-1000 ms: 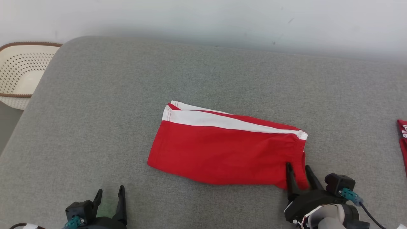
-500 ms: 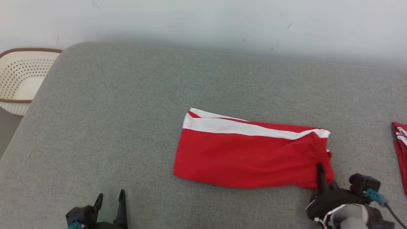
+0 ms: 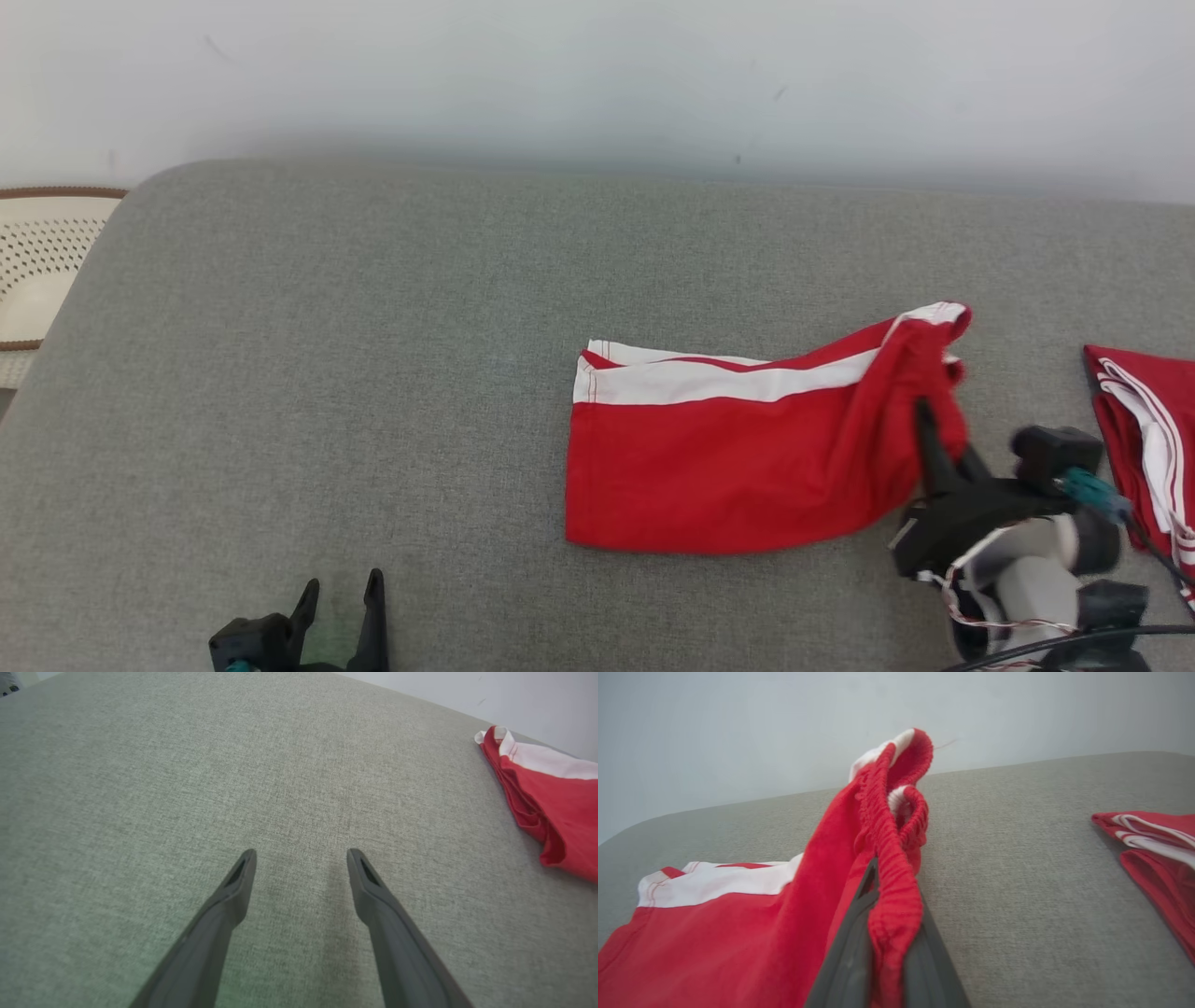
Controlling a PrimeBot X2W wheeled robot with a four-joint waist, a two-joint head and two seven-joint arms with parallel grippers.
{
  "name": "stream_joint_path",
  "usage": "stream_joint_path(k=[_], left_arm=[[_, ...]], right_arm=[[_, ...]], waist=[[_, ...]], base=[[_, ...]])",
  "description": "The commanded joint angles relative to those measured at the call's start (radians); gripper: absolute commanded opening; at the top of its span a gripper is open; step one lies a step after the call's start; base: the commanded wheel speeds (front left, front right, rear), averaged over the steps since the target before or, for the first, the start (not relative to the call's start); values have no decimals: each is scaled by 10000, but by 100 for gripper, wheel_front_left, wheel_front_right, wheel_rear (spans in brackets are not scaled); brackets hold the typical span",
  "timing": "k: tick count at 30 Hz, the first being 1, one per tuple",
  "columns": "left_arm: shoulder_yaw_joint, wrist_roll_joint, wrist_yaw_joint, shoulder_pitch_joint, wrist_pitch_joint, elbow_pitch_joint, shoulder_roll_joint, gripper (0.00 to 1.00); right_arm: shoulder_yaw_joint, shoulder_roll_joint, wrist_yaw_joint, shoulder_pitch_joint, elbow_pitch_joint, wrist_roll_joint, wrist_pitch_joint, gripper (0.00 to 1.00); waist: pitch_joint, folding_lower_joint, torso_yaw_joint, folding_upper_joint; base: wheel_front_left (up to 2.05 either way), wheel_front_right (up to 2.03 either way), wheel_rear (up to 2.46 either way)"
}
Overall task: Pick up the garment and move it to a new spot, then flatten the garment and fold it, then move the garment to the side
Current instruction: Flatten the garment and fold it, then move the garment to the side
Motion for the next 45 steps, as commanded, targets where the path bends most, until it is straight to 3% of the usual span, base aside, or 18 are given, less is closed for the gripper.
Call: stream_joint_path(k=[1,7,11,19,22,23,24,25,34,41,45], left_arm=[[-31,-117,26,230,-37,4,7,100],[-248,-263,-5,313,-36,48,7,100],[-327,-318,23,417,-37,33,6,100],[-658,-550,62,460,-37,81,5,100],[-835,-650,82,439,-37,115,8,100],[-873,-682,85,452,-37,116,6,100],[-908,-716,94,468,-37,99,5,100],[-913,-737,111,488,-37,84,6,100],[-745,-769,242,660,-37,-33,6,100],[-865,-802,220,508,-37,-203,5,100],[-958,-820,259,380,-37,-284,6,100]], right_arm=[[544,105,-11,-54,-307,264,136,0],[2676,166,-9,58,-1807,1395,845,0],[3562,133,-9,7,-2380,1927,1198,0],[4469,444,-9,-488,-1430,2080,1160,0],[4442,610,-9,-768,-690,2020,846,23],[4470,689,-8,-838,-418,1955,759,44],[4438,795,-8,-895,-213,1980,651,93],[4435,875,-8,-975,-12,2018,563,100],[4337,1124,-8,-1451,-149,2694,-67,100],[2225,547,-8,-597,-470,2424,-110,100],[1888,347,-6,-151,-90,2320,-113,100]], waist=[[-88,0,-50,-1],[-242,0,112,-1],[-286,0,377,-1],[-246,0,1260,-1],[-195,0,1594,-1],[-185,0,1680,-1],[-163,0,1754,-1],[-143,0,1806,-1],[-70,0,1660,-1],[-1,0,1277,-1],[100,0,1195,-1]], base=[[0,0,0],[0,0,0],[0,0,0],[0,0,0],[0,0,0],[0,0,0],[0,0,0],[0,0,0],[0,0,0],[0,0,0],[0,0,0]])
